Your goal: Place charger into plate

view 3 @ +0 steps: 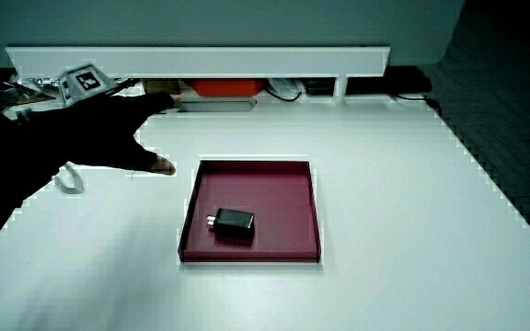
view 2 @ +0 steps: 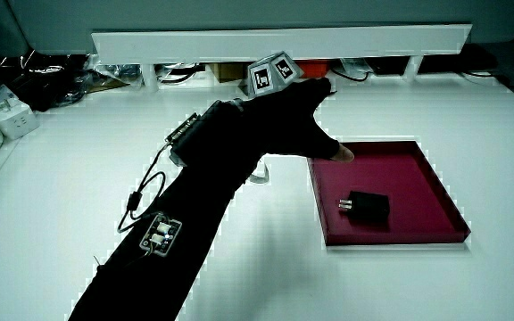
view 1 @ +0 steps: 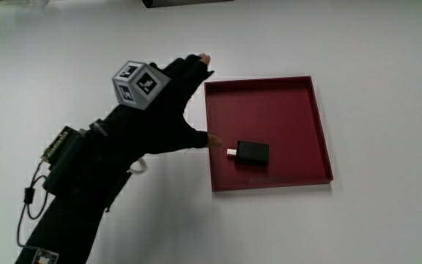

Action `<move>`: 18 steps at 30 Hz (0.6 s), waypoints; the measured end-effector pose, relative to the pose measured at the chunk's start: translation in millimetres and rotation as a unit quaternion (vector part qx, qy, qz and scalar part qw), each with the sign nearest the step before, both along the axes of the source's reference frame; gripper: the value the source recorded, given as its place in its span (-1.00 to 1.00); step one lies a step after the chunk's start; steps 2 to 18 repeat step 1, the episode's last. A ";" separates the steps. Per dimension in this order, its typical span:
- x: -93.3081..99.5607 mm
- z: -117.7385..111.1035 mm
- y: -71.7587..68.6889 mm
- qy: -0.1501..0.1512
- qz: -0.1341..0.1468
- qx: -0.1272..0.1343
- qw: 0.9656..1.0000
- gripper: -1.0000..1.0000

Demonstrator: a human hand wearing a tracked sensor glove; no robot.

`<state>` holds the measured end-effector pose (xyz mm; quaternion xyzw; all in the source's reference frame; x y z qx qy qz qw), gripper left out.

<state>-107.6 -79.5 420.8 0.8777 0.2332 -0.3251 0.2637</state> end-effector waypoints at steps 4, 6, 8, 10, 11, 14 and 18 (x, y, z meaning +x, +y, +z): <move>-3.3 -4.5 -0.8 -0.004 -0.007 -0.005 1.000 -1.00; -3.3 -4.5 -0.8 -0.004 -0.007 -0.005 1.000 -1.00; -3.3 -4.5 -0.8 -0.004 -0.007 -0.005 1.000 -1.00; -3.3 -4.5 -0.8 -0.004 -0.007 -0.005 1.000 -1.00; -3.3 -4.5 -0.8 -0.004 -0.007 -0.005 1.000 -1.00; -3.3 -4.5 -0.8 -0.004 -0.007 -0.005 1.000 -1.00; -3.3 -4.5 -0.8 -0.004 -0.007 -0.005 1.000 -1.00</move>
